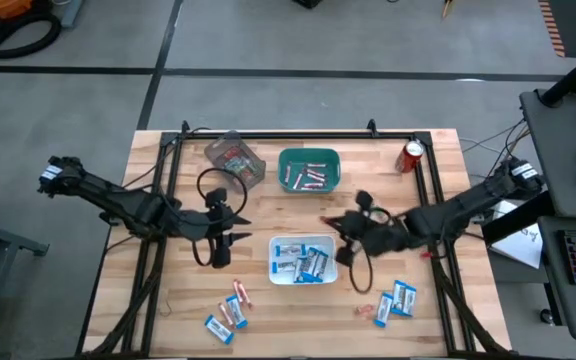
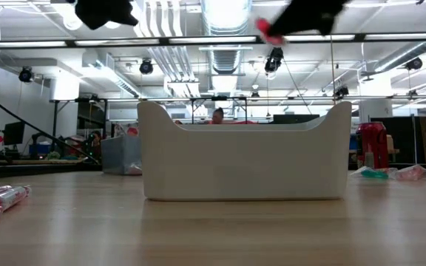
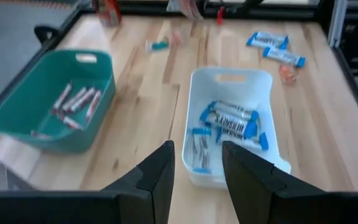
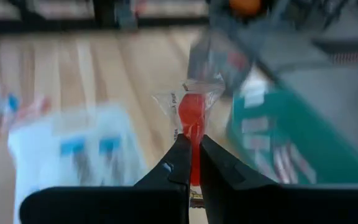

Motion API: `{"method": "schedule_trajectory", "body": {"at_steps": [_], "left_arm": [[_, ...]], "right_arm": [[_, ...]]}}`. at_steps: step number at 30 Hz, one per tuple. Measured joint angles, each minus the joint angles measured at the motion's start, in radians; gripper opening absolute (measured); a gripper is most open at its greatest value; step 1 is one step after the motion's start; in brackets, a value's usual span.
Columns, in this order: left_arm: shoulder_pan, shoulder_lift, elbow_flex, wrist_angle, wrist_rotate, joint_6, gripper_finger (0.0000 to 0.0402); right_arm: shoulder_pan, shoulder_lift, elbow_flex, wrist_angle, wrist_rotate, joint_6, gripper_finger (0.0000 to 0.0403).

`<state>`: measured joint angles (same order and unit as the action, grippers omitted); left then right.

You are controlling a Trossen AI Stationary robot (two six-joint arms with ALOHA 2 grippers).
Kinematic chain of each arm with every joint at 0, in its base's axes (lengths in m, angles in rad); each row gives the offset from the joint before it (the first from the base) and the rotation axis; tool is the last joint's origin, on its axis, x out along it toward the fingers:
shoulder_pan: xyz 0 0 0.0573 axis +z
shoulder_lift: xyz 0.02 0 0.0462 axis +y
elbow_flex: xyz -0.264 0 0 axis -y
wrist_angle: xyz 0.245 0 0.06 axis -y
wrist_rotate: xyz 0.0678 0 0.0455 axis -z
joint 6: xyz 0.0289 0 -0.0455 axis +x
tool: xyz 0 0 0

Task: Sort candy
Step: Put the red gummy into the black bin

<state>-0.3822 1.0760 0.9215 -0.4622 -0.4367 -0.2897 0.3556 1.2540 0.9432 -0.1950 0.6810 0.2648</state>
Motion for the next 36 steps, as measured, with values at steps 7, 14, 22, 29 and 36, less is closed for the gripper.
{"method": "schedule_trajectory", "body": {"at_steps": [7, 14, 22, 29, 36], "left_arm": [[-0.074, -0.018, 0.0, -0.095, -0.077, -0.132, 0.0119], [-0.197, -0.029, 0.0, -0.147, -0.209, -0.231, 0.0119], [-0.267, -0.002, 0.0, -0.144, -0.384, -0.255, 0.0119], [-0.277, 0.015, 0.0, -0.145, -0.384, -0.28, 0.0119], [-0.318, -0.017, 0.031, -0.201, -0.395, -0.28, 0.0119]], "right_arm": [[-0.209, 0.145, -0.001, 0.473, -0.199, -0.214, 0.0013], [-0.36, 0.321, 0.028, 0.699, -0.21, -0.258, 0.0013], [-0.446, 0.502, 0.199, 0.7, -0.218, -0.276, 0.0013], [-0.475, 0.634, 0.352, 0.692, -0.219, -0.339, 0.0013], [-0.503, 0.772, 0.512, 0.687, -0.219, -0.347, 0.0013]]}}
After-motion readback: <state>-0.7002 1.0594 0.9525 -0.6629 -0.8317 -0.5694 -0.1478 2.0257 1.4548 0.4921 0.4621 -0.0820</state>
